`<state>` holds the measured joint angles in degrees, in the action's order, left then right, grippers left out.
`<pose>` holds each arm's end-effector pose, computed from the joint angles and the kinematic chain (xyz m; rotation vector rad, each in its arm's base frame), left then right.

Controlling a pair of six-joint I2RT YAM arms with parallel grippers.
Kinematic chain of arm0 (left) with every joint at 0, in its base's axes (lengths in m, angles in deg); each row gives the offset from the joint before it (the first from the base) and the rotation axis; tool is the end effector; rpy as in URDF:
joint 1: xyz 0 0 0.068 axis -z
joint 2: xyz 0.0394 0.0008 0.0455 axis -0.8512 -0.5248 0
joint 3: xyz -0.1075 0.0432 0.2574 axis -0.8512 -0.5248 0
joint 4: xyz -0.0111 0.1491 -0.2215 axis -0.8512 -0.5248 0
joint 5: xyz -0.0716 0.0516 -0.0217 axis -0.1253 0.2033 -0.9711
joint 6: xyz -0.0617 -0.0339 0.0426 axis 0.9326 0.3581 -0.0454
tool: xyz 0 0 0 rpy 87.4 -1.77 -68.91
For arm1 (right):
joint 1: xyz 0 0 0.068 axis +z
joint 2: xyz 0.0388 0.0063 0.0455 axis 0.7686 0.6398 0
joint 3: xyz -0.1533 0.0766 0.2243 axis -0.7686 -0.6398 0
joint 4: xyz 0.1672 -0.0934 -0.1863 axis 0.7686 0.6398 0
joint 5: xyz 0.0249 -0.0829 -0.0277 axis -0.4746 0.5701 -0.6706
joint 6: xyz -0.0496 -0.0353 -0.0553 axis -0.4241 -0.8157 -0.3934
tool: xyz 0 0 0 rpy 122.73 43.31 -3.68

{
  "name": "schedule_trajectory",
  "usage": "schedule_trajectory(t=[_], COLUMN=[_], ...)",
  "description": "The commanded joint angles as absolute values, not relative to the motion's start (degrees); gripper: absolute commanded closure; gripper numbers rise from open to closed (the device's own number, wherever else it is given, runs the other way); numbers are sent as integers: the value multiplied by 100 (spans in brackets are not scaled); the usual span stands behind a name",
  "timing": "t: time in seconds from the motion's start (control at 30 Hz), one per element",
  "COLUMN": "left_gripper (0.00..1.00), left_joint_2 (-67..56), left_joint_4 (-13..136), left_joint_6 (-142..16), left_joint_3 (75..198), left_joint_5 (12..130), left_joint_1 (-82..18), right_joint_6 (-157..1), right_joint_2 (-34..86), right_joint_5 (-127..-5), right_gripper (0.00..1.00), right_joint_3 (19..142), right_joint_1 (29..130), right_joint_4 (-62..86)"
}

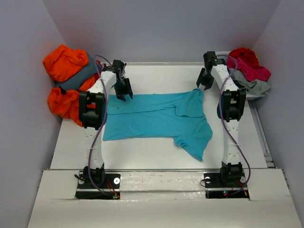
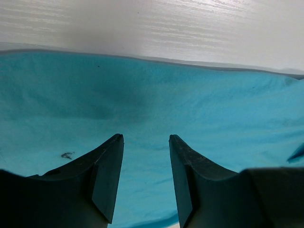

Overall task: Fold and stack the t-shirts
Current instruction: Fold the flattened T-shirt at the center of the board.

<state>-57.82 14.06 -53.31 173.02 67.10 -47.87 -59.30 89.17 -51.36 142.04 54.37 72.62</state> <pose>0.4959 -0.1067 0.1736 -0.1949 2.7311 -0.4448 0.5528 0.0316 0.1696 0.5400 2.6817 -0.0140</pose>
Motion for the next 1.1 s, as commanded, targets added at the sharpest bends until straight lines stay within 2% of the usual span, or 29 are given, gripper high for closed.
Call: schedule_trajectory(t=[0.0, 0.2, 0.5, 1.07], left_gripper=[45, 45, 45, 45], left_joint_2=[-5857, -5954, -6156, -6279], left_joint_4=[1287, 1322, 1260, 1287], left_joint_6=[-5443, -5408, -5408, -5408], left_joint_3=[17369, 17404, 17598, 17598], left_joint_5=[6727, 6718, 6727, 6718], left_joint_1=[-4745, -4692, -4692, -4692], right_joint_6=[-6021, -6083, -6109, -6205], right_joint_2=[8701, 8718, 8367, 8094], right_joint_5=[-5340, -5586, -5919, -5973], right_gripper=[51, 51, 52, 52], right_joint_3=[14312, 14434, 13757, 13889], right_joint_1=[5427, 5427, 5427, 5532], right_joint_4=[6721, 6711, 6447, 6833])
